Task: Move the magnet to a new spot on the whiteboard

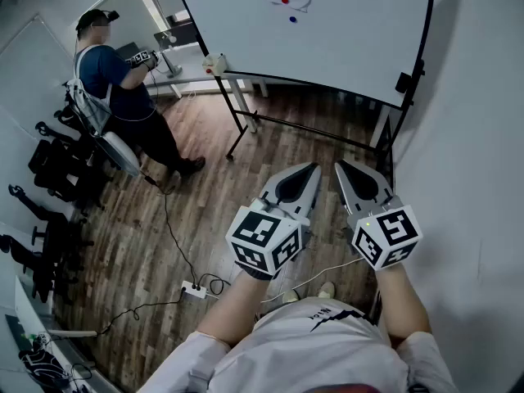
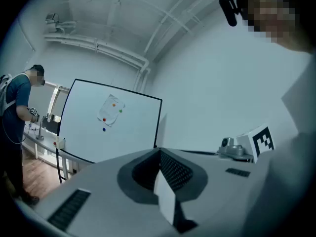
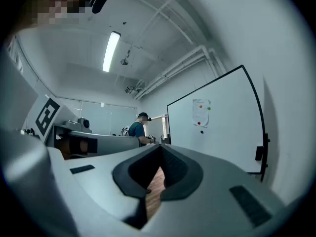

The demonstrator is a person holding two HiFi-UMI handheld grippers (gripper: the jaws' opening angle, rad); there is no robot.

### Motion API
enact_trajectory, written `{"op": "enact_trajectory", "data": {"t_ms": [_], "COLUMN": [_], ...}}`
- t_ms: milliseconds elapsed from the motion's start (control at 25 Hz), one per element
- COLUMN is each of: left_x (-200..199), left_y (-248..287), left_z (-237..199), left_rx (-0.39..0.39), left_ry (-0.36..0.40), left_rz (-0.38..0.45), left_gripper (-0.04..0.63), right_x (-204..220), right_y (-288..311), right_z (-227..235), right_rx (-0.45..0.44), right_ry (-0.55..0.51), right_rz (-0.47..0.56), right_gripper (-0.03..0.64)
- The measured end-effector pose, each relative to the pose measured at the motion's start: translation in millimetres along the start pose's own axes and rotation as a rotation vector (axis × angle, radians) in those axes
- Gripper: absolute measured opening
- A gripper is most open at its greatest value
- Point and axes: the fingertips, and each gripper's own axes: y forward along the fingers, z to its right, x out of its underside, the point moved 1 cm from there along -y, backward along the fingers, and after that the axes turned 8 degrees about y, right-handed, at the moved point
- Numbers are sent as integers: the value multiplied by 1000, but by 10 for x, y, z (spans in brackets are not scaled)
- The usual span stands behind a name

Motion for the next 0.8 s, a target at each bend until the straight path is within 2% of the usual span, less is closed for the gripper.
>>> {"op": "enact_trajectory", "data": {"t_ms": [400, 800], "left_x": [46, 75], "left_y": [223, 356], "left_z": [54, -122], "left_rx": [-17, -99], "left_ry": [2, -23], "left_rz": [-9, -5], "left_gripper": [9, 9], "right_x": [-40, -237], "right_y": [-20, -191], "right_z": [243, 645], "right_rx": [-40, -37], "right_ry": [39, 70], "right_rz": [17, 77], "right_gripper": [14, 14]}}
